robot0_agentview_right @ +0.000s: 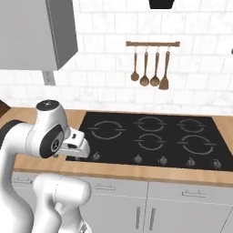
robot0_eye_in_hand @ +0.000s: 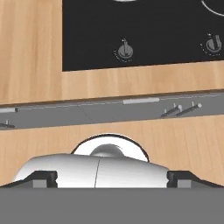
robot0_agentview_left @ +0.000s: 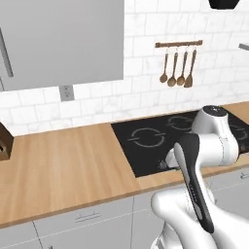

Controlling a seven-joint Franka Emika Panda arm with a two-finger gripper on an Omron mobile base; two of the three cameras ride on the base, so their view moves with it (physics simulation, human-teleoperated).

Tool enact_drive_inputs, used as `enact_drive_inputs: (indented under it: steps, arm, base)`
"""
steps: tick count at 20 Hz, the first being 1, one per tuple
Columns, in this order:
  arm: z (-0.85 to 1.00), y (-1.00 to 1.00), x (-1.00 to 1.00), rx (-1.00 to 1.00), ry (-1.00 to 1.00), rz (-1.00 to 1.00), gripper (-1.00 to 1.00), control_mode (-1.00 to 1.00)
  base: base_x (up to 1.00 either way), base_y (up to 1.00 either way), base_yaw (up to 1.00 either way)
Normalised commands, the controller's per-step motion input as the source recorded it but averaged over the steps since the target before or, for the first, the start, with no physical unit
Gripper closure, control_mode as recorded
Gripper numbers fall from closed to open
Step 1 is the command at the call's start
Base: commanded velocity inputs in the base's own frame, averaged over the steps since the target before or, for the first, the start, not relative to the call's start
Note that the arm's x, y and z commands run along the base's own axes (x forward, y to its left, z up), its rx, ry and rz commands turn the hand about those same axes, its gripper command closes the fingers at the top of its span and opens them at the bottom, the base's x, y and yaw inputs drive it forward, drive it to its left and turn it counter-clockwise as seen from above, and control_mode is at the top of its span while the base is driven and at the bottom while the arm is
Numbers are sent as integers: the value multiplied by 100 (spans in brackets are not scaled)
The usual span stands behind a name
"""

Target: Take a straw from the drawer in front and place it inside the glass cup on the dining counter.

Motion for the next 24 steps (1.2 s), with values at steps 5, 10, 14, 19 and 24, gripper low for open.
enact_drive_inputs:
  steps: [5, 10, 14, 19, 24]
  arm:
    - [0, 0, 0, 0, 0, 0, -100, 100]
    - [0, 0, 0, 0, 0, 0, -100, 100]
    - [0, 0, 0, 0, 0, 0, -100, 100]
    - [0, 0, 0, 0, 0, 0, -100, 100]
    - [0, 0, 0, 0, 0, 0, -100, 100]
  base:
    - [-45, 38, -34]
    - [-49, 35, -34]
    - [-48, 34, -35]
    - [-41, 36, -35]
    - [-51, 23, -39]
